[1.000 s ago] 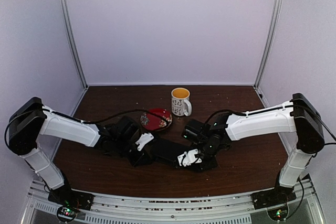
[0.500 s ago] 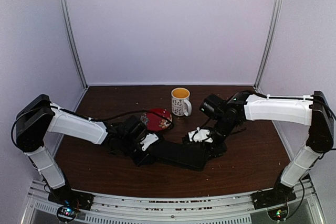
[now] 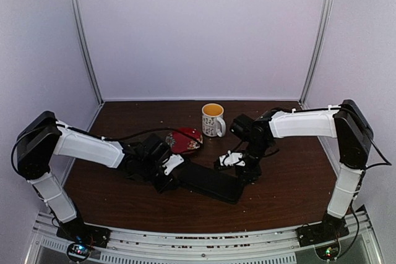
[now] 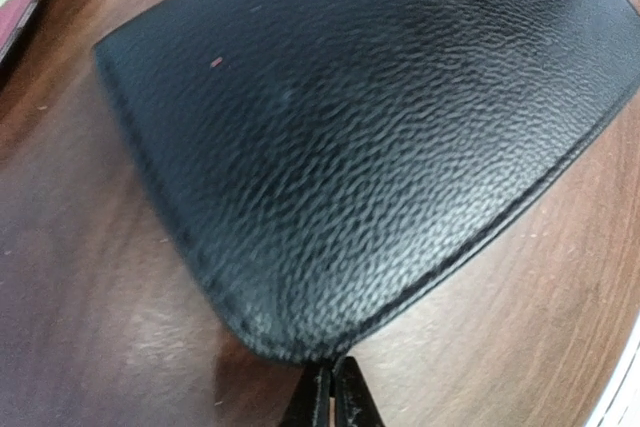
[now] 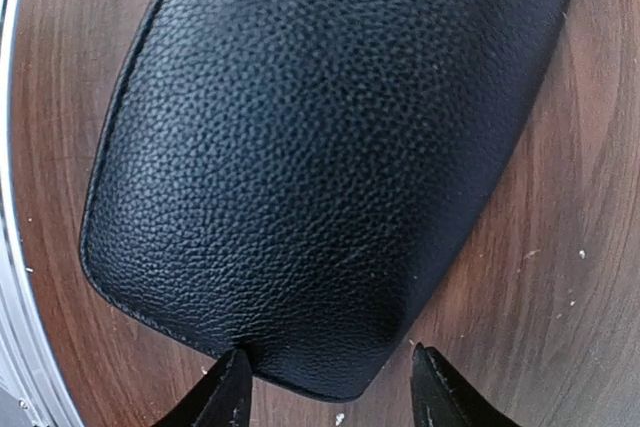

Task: Sort the hair-cutting tools

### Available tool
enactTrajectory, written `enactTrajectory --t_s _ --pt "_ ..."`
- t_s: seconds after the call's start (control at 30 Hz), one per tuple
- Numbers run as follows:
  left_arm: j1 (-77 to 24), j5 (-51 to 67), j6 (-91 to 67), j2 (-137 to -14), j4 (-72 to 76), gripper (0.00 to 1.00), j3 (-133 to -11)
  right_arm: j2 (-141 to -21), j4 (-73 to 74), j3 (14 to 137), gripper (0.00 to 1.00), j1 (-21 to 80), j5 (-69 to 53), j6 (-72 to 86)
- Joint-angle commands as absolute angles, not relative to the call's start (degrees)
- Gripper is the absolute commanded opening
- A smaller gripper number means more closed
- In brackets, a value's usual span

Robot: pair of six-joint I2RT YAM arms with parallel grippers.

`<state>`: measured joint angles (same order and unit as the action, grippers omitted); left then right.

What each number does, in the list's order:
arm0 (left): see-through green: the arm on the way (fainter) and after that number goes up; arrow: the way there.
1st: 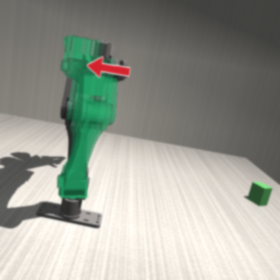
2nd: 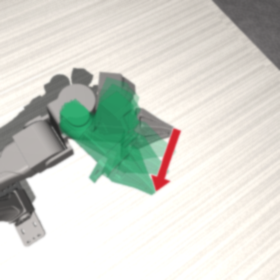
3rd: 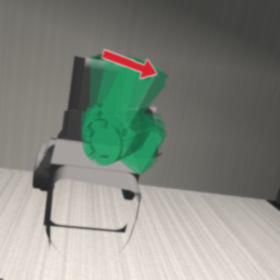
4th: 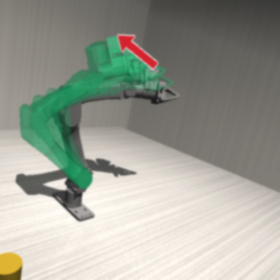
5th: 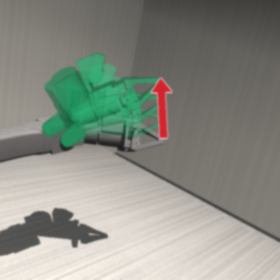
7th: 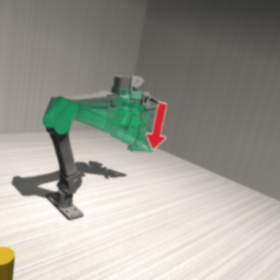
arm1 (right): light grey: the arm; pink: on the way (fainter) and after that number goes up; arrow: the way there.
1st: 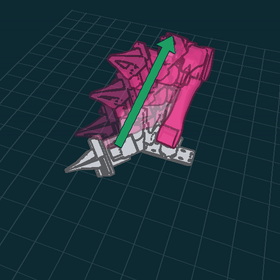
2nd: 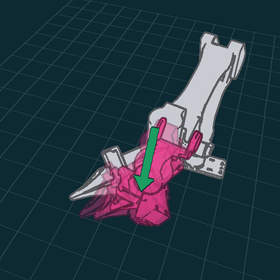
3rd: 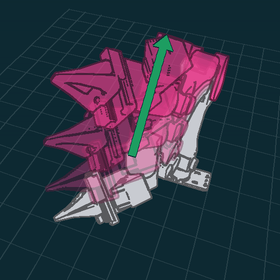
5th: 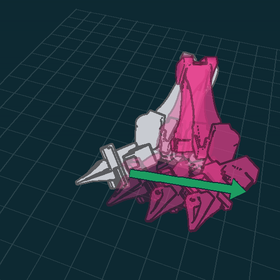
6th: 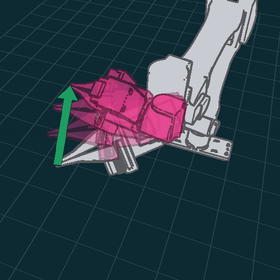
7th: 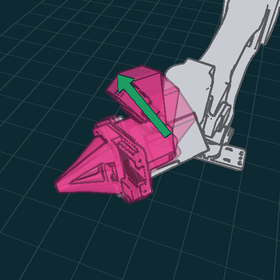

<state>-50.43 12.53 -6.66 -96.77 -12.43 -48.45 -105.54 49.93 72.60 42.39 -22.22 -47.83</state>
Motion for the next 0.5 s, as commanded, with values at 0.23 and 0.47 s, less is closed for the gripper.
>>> enactTrajectory --t_s 0.23,0.47 --pt "-45.9 8.2 -3.7 -96.7 -14.0 0.0 -52.1 -103.9 56.5 70.6 0.55 48.8 -31.1 -47.2" --pt "-45.9 8.2 -2.9 -97.9 -14.9 0.0 -52.8 -101.8 55.1 70.7 0.55 52.9 -30.1 -44.0"
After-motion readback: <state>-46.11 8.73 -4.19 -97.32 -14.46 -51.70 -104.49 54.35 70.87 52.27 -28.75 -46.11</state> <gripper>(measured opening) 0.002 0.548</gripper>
